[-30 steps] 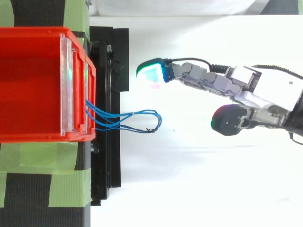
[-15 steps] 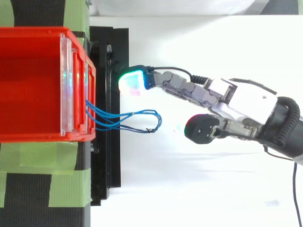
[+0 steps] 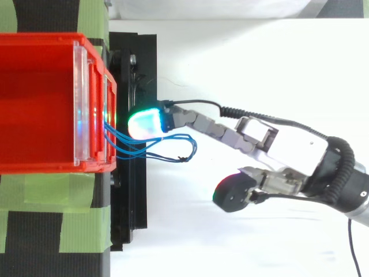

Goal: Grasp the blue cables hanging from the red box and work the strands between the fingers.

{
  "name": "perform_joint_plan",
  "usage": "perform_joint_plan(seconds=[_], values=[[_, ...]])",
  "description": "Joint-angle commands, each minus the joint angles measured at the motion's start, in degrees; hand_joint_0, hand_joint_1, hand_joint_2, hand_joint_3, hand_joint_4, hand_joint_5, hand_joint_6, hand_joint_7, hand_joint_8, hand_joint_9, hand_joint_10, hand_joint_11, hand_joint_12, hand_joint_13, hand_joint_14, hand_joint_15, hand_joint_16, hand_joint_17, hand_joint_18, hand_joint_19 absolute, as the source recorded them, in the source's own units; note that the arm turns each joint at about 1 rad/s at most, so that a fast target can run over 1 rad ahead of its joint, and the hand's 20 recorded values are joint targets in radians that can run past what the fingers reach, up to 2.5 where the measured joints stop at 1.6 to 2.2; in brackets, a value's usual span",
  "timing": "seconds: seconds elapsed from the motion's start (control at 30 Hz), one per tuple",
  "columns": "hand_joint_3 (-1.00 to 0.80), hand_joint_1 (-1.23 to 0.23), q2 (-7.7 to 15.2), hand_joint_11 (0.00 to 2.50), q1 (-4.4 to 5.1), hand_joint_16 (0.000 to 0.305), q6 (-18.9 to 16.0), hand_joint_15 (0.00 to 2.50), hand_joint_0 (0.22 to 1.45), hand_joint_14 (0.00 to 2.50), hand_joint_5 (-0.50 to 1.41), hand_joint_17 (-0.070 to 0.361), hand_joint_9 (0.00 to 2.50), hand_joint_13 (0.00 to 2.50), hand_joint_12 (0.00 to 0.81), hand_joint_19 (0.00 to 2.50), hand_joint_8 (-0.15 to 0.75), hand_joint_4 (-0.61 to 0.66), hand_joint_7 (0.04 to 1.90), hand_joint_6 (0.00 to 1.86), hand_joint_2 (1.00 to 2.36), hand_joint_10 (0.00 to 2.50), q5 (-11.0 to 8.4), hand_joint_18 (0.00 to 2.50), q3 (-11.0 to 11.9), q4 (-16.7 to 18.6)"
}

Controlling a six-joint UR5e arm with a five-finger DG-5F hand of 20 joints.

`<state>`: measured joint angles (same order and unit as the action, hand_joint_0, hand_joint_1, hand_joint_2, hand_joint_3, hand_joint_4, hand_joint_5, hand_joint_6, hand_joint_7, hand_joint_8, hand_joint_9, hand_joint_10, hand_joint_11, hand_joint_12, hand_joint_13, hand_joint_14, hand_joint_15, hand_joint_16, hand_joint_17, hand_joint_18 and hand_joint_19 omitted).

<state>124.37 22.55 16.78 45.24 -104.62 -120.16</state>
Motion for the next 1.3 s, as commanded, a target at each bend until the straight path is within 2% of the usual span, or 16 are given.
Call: perform_joint_plan(seconds=[0.0,0.03,0.1,0.4,0.93,1.1,1.27], values=[[-1.00,-0.20,4.21,0.00,0.04,0.088,-5.27,0.09,0.58,0.00,-0.50,0.198,0.00,0.00,0.436,0.00,0.305,0.01,0.61,0.00,1.00,0.00,0.37,0.00,2.66,0.27],[-1.00,-0.20,4.21,0.00,0.12,0.088,-6.41,0.09,0.59,0.00,-0.50,0.197,0.00,0.00,0.435,0.00,0.304,0.02,0.61,0.00,1.00,0.00,0.55,0.00,3.37,0.18],[-1.00,-0.20,4.21,0.00,0.12,0.087,-5.71,0.09,0.59,0.00,-0.50,0.197,0.00,0.00,0.433,0.00,0.303,0.02,0.61,0.00,1.00,0.00,0.55,0.00,4.07,-0.52],[-1.00,-0.22,4.21,0.00,0.30,0.086,-5.36,0.10,0.60,0.00,-0.50,0.192,0.00,0.00,0.419,0.00,0.295,0.02,0.62,0.00,1.00,0.00,0.46,0.00,4.07,-1.05],[-1.00,-0.22,4.21,0.00,0.74,0.083,-5.54,0.15,0.61,0.00,-0.50,0.187,0.00,0.00,0.414,0.01,0.307,0.03,0.63,0.00,1.00,0.00,0.37,0.00,4.07,-7.81],[-1.00,-0.23,4.21,0.00,0.74,0.083,-6.50,0.16,0.62,0.00,-0.50,0.186,0.00,0.00,0.411,0.02,0.303,0.04,0.63,0.01,1.00,0.00,0.64,0.00,4.16,-8.16],[-1.00,-0.23,4.12,0.00,0.74,0.082,-10.02,0.17,0.62,0.00,-0.50,0.185,0.00,0.00,0.410,0.04,0.302,0.04,0.63,0.00,1.00,0.00,0.81,0.00,4.07,-8.16]])
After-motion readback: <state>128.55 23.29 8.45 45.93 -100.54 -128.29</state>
